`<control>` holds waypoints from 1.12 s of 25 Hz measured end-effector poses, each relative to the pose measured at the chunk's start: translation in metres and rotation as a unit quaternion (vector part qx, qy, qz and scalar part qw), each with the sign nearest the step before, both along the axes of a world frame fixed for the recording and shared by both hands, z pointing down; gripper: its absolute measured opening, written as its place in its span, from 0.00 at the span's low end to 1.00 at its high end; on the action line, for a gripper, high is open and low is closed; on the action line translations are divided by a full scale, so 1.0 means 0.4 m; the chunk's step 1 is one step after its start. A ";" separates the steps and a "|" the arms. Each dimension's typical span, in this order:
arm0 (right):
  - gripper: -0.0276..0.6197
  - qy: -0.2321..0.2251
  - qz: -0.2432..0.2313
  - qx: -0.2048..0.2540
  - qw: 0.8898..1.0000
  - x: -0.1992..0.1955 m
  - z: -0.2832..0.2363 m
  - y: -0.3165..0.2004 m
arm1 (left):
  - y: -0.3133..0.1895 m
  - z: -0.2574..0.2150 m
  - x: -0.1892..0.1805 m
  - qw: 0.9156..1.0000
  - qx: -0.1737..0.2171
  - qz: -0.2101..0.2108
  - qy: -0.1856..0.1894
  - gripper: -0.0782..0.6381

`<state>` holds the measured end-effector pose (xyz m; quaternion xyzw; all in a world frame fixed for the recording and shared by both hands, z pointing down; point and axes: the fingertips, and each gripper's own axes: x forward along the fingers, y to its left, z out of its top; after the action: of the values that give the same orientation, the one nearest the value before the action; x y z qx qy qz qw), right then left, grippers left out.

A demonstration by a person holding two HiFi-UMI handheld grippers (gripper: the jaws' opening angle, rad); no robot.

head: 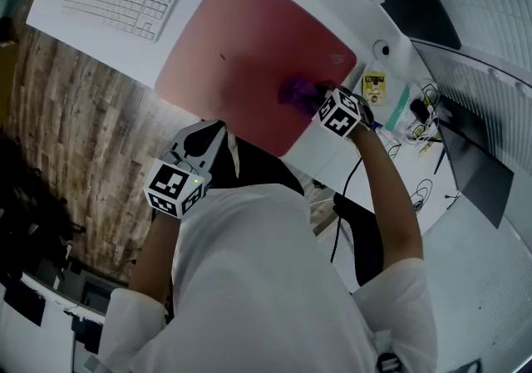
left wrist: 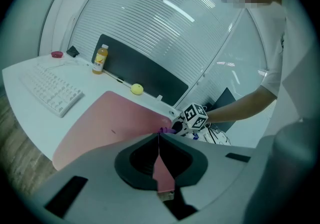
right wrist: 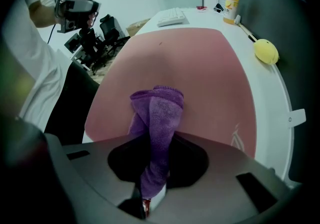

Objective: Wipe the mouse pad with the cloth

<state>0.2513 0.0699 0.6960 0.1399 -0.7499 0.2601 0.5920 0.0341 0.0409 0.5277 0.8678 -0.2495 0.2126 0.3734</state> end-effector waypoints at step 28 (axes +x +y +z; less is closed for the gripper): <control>0.16 0.079 0.017 0.057 0.995 0.196 0.009 -0.222 | -0.030 0.029 0.004 1.000 -0.011 0.029 -0.007 0.14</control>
<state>0.3298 -0.0187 0.6996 0.2061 -0.7121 0.2155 0.6356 0.0359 0.0290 0.5393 0.8693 -0.2244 0.2317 0.3746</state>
